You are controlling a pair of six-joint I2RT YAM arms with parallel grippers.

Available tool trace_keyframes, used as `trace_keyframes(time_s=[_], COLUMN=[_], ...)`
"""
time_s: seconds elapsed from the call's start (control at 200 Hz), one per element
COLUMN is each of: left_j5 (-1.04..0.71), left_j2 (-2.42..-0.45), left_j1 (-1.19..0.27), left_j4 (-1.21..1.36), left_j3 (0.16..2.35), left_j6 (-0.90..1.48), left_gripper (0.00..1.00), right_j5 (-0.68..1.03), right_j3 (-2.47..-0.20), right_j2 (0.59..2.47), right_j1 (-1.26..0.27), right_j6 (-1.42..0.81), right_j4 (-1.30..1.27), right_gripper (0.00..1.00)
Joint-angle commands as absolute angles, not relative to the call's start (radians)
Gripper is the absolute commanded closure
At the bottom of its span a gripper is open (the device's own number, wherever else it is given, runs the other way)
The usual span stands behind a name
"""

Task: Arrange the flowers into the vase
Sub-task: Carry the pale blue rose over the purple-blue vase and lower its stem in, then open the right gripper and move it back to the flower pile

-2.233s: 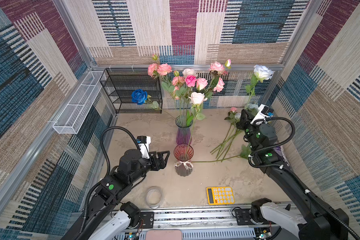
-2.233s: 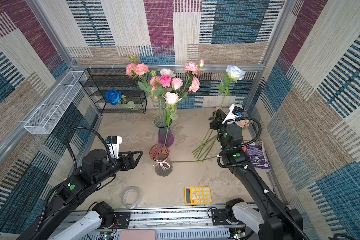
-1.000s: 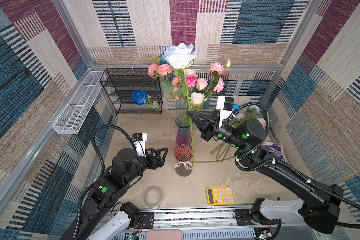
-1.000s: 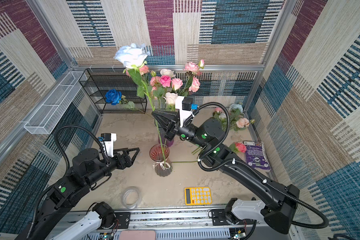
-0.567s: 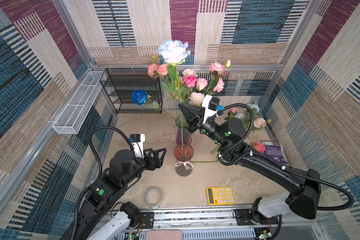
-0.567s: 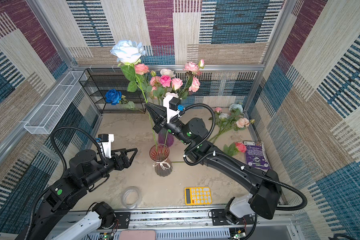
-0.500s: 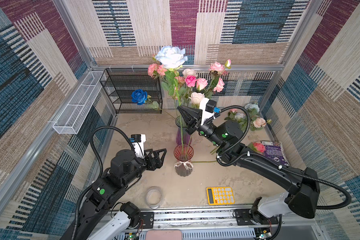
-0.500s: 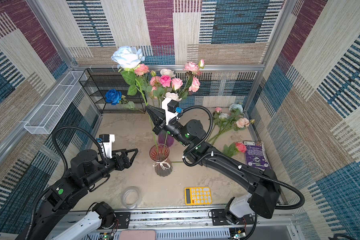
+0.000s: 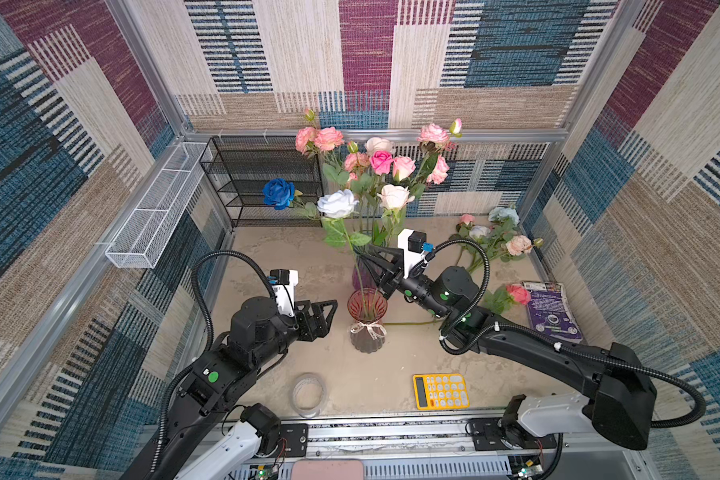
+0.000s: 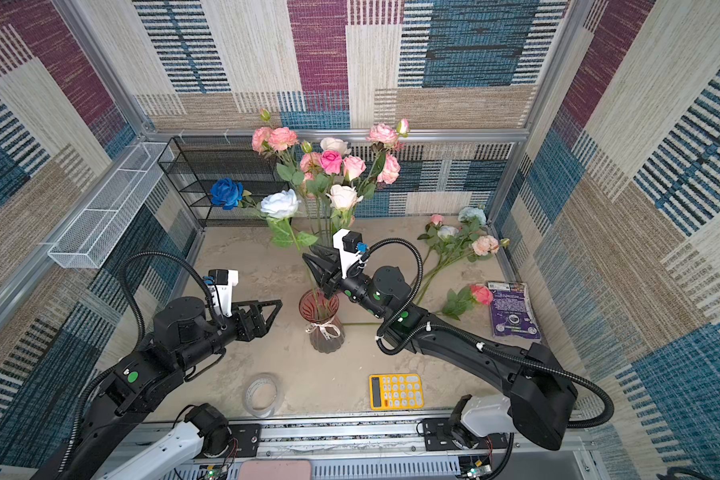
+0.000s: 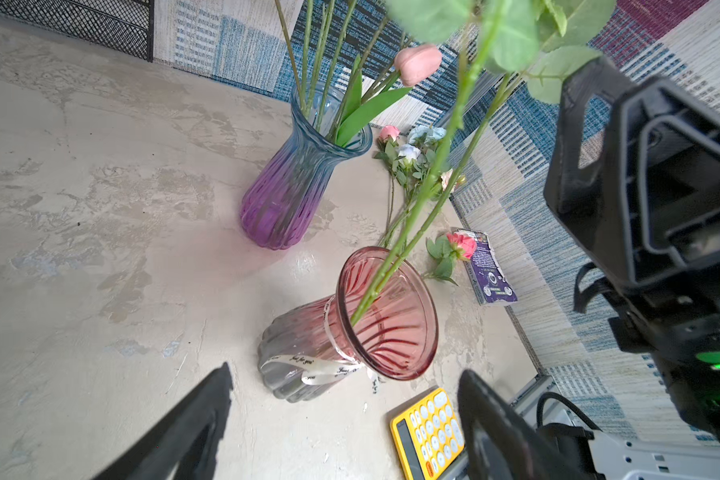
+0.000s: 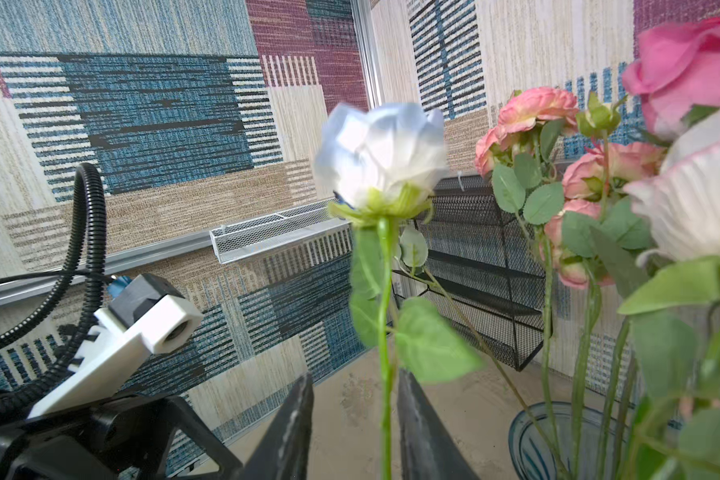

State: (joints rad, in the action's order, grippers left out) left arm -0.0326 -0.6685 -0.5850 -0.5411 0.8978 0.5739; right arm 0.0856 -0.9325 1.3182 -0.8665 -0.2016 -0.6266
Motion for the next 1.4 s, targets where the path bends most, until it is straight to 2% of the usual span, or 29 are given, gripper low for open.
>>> trace_keyframes(time_s=[0.0,0.22,0.466,0.551,0.661,0.791,0.866,1.047,1.267,1.392], left_j5=[-0.040,-0.031,-0.036,-0.040,-0.049,-0.059,-0.064,-0.069,-0.078,-0.077], left_j2=[-0.670,-0.663,-0.652,-0.647,-0.647,-0.647,-0.645,-0.640,-0.641,-0.638], left_j1=[-0.584,-0.584,-0.584,-0.584,-0.584,-0.584,-0.584,-0.584,-0.584,-0.584], left_j4=[-0.506,-0.508,-0.501,-0.497,-0.496,-0.493,-0.490,-0.490,-0.484,-0.480], left_j3=[0.897,0.896,0.879,0.871,0.862,0.856,0.852,0.841,0.834,0.825], left_j6=[0.545,0.537,0.538,0.541,0.545,0.548,0.553,0.558,0.559,0.561], left_gripper=[0.14,0.14,0.14,0.14,0.14,0.14,0.14,0.14,0.14,0.14], right_j5=[0.087,0.012,-0.180,-0.187,-0.113,-0.043,-0.064,-0.006,-0.036,-0.080], right_j3=[-0.922,-0.871,-0.856,-0.825,-0.767,-0.726,-0.726,-0.754,-1.061,-1.218], right_j2=[1.273,1.135,1.050,1.037,1.047,1.131,1.196,1.359,1.705,1.869], right_j1=[-0.868,-0.868,-0.852,-0.793,-0.638,-0.447,-0.358,-0.145,-0.067,-0.057], right_j6=[-0.277,-0.431,-0.637,-0.717,-0.771,-0.755,-0.737,-0.710,-0.648,-0.640], right_j4=[-0.555,-0.327,0.057,0.156,0.219,0.219,0.199,0.058,0.137,0.204], right_gripper=[0.56,0.45,0.44,0.45,0.46,0.47,0.49,0.56,0.64,0.65])
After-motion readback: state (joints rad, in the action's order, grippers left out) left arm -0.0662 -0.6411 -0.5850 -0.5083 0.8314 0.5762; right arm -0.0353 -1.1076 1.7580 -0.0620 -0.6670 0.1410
